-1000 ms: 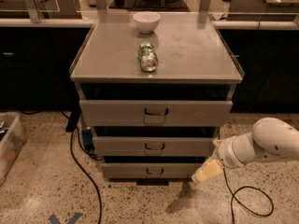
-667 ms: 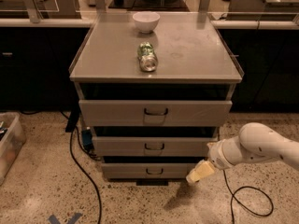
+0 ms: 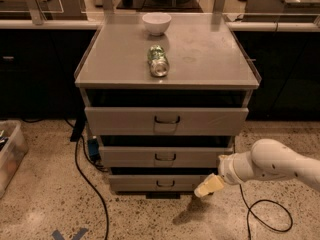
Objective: Open middle drawer
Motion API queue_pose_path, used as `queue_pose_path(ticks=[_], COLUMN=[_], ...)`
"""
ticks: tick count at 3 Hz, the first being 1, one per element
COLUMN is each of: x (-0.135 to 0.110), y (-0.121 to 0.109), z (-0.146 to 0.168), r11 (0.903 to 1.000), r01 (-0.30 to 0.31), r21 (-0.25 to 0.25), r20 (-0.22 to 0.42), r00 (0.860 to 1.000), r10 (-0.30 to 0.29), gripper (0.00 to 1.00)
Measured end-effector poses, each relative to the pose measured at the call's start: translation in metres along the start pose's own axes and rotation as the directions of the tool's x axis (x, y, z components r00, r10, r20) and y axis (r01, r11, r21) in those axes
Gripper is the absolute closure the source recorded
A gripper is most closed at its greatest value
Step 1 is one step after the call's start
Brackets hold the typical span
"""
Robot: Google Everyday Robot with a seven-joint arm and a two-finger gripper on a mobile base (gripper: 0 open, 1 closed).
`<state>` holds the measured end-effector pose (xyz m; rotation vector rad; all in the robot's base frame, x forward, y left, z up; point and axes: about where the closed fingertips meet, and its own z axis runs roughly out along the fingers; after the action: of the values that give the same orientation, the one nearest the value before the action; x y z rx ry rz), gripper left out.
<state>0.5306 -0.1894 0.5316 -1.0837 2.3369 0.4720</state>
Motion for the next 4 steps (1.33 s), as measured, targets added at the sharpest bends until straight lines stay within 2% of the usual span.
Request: queue_pose_path(ticks=[1, 2, 3, 4], x=[-0.002, -0.011, -0.011, -0.016], y=[0.010, -0.007, -0.008, -0.029], z=[0.041, 0.039, 0.039, 0.057], r11=[0.9980, 0.9933, 0.9933, 0.9922], r01=[-0.055, -0.057, -0.057, 0.004], r21=[0.033, 0.100, 0.101, 0.125], r20=[0.063, 0.099, 0.099, 0.102], r00=[0.997, 0.994, 0.994, 0.995], r10=[0.052, 0.047, 0.047, -0.016], gripper=[0.00, 0.00, 0.00, 0.00])
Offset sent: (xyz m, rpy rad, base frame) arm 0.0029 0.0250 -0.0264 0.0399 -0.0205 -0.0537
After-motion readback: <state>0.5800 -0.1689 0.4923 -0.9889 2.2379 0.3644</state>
